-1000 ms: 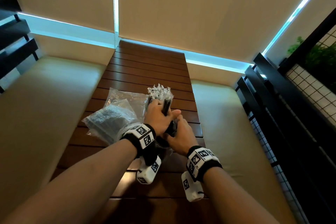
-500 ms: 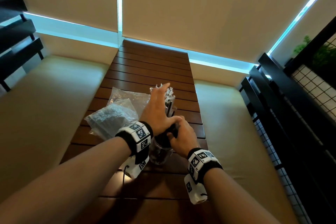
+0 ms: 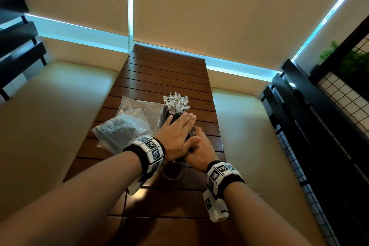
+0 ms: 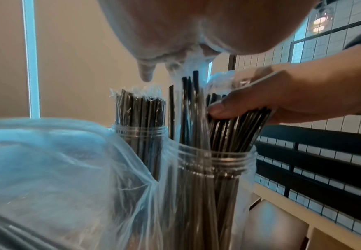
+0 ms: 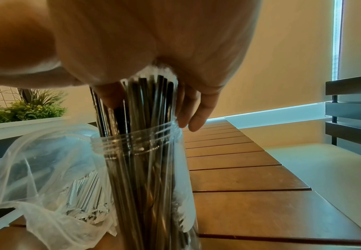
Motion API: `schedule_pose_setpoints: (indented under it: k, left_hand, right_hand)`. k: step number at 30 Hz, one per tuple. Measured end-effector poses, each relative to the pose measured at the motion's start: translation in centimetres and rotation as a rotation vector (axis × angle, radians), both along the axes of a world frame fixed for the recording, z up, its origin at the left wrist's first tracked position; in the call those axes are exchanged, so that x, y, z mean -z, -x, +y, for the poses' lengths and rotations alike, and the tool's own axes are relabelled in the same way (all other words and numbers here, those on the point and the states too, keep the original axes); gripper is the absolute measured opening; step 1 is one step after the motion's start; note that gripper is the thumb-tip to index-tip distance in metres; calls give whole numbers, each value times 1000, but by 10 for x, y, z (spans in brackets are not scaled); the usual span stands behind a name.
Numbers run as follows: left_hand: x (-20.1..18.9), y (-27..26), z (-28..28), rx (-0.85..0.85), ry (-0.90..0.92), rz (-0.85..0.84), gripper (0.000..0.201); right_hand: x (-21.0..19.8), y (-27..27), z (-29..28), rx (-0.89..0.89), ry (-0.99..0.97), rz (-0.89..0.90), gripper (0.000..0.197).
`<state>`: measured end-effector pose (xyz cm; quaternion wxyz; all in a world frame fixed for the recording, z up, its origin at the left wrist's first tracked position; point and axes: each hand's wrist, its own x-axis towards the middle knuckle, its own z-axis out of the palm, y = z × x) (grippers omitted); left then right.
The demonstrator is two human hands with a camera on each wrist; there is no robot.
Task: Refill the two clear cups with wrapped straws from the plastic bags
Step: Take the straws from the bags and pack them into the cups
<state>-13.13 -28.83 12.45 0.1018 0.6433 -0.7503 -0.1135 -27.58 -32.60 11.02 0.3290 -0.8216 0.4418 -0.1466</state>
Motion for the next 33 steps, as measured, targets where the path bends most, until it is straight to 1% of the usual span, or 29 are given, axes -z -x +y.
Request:
schedule_pose_setpoints:
  k: [1, 3, 4, 5, 7, 8, 9, 10, 11, 12, 13, 14, 15, 16, 17, 18, 19, 20, 21, 22, 23, 26, 27, 29, 31, 33]
  left_hand:
    - [0, 0, 0, -3, -1, -2, 83]
    - [4, -2, 1, -3, -62, -4, 84]
    - [6, -3, 3, -3, -81, 7, 84]
    - [6, -5, 5, -1, -72, 35, 83]
    - [0, -11, 7, -3, 16, 163, 80]
    - [-6, -16, 8, -23, 94, 245, 75]
    - [-11, -24, 8, -63, 174, 327, 68]
    - [-15, -34, 9, -119, 228, 383, 60]
    - [-18, -46, 11, -180, 255, 400, 58]
    - [-18, -59, 14, -236, 245, 355, 62]
    - [-17, -72, 19, -272, 180, 250, 71]
    - [-13, -83, 26, -287, 66, 115, 82]
    - [-7, -93, 33, -291, -54, -21, 93]
    - [0, -100, 39, -298, -147, -134, 102]
    - [9, -106, 45, -318, -210, -202, 106]
    - [16, -109, 51, -351, -246, -220, 101]
    - [21, -113, 56, -388, -247, -196, 82]
    - [22, -117, 59, -411, -224, -157, 57]
    - [20, -120, 62, -421, -191, -120, 36]
    - [18, -123, 64, -417, -163, -99, 23]
    - [15, -124, 68, -410, -133, -78, 18]
    - [5, -130, 76, -401, -79, -46, 16]
    - [3, -132, 78, -396, -74, -45, 16]
    - [1, -137, 83, -387, -64, -18, 17]
    - [2, -140, 90, -374, -58, 36, 19]
    - [3, -143, 99, -361, -64, 68, 25]
  right_hand:
    - [-1, 1, 0, -13, -6, -14, 71]
    - [-3, 1, -1, -25, -37, -17, 87]
    - [-5, 1, -2, -32, -44, 10, 94]
    - [-5, 1, -2, -41, -20, 56, 99]
    - [-10, -2, -4, -44, 116, 175, 101]
    - [-15, -5, -4, -34, 200, 199, 97]
    - [-21, -9, -4, -13, 286, 187, 91]
    - [-28, -15, -4, 16, 374, 165, 83]
    - [-37, -21, -3, 43, 468, 143, 74]
    - [-45, -28, 0, 57, 551, 126, 61]
    - [-52, -36, 3, 47, 624, 110, 44]
    - [-59, -46, 7, 6, 671, 107, 27]
    - [-63, -56, 12, -66, 674, 124, 17]
    - [-66, -66, 19, -160, 629, 174, 15]
    - [-67, -76, 26, -266, 565, 250, 15]
    - [-64, -86, 33, -363, 498, 347, 14]
    - [-59, -96, 40, -442, 429, 448, 12]
    - [-52, -104, 46, -494, 358, 536, 13]
    - [-43, -112, 51, -514, 300, 581, 17]
    - [-32, -120, 54, -501, 248, 591, 21]
    - [-21, -127, 56, -472, 208, 580, 25]
    - [11, -149, 62, -384, 103, 580, 48]
    - [22, -155, 62, -340, 66, 587, 52]
    - [41, -165, 62, -234, 29, 584, 50]
    - [52, -169, 62, -106, -3, 567, 48]
    - [61, -174, 63, -55, -114, 542, 45]
